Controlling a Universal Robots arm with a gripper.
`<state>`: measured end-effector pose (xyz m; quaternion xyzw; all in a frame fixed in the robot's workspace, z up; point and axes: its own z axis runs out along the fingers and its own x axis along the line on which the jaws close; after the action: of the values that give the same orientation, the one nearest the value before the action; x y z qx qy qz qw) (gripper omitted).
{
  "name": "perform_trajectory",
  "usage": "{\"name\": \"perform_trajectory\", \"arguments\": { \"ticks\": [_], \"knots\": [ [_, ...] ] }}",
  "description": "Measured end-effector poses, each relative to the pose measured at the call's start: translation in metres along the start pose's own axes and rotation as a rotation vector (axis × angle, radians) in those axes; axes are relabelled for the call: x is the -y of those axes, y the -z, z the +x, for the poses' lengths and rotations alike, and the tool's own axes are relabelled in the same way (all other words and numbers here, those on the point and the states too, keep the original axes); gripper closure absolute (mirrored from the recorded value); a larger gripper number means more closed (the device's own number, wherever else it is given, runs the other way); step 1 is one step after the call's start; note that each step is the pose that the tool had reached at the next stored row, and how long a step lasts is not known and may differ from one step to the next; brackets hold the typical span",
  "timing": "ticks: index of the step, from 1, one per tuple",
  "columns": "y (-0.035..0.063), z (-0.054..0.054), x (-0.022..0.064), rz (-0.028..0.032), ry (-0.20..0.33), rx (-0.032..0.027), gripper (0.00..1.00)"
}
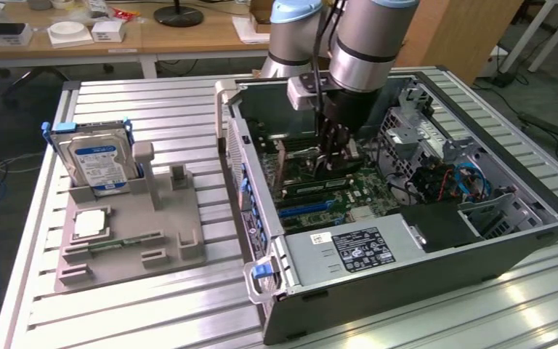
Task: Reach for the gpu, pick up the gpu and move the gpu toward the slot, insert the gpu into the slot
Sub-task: 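Insert the gpu into the slot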
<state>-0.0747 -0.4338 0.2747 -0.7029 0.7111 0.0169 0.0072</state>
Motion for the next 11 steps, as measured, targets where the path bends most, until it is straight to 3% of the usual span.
{"name": "perform_trajectory", "arguments": {
  "ticks": [11],
  "knots": [
    [-0.0028,0.0107,0.0001,0.0,0.0,-0.0025,0.72]
  ]
}}
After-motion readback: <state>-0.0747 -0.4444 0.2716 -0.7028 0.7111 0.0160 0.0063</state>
